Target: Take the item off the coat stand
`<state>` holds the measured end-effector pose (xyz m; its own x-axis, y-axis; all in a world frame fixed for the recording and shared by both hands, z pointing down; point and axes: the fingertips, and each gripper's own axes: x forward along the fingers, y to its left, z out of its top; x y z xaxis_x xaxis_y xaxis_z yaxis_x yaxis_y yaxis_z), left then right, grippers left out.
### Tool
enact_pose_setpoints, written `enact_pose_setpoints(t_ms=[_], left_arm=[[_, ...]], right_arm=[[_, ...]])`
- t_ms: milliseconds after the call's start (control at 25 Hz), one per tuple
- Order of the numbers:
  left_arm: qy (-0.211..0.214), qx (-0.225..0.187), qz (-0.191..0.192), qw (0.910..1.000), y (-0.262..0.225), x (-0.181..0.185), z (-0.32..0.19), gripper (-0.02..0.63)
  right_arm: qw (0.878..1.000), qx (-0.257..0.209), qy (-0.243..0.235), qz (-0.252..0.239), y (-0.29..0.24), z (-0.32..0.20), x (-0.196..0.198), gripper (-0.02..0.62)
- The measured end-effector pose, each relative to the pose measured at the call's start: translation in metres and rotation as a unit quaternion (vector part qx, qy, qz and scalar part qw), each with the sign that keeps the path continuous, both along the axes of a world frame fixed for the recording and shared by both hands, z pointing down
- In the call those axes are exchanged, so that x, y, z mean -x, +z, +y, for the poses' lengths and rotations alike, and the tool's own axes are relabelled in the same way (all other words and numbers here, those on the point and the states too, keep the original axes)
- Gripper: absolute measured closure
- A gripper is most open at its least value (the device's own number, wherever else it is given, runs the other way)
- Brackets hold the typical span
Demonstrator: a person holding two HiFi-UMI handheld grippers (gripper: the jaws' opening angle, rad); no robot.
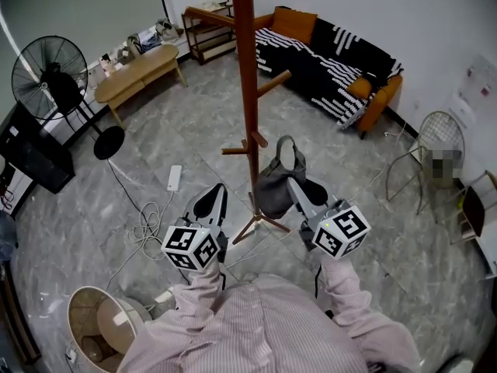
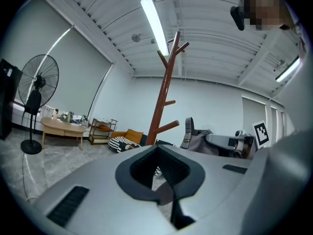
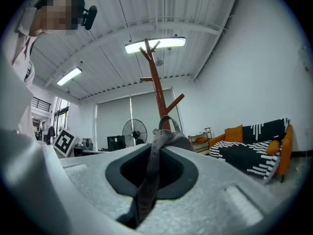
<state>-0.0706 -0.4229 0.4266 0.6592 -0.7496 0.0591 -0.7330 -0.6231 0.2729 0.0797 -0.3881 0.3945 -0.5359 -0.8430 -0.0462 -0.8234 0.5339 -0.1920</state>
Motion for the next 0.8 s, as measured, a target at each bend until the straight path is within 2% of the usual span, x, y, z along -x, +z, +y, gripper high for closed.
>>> enact_pose_setpoints(t_ms=[320, 800], left_arm=[[0.017, -0.011, -0.017, 0.9996, 0.003, -0.013, 0.007, 0.604], [0.019, -0.008, -0.035, 0.9992, 0.013, -0.009, 0.019, 0.604]], right_arm=[[1.000, 0.014, 0.014, 0.004, 0.025, 0.011, -0.018, 0.571], [0.999, 0.038, 0.027, 0.006, 0.056, 0.025, -0.026, 0.571]])
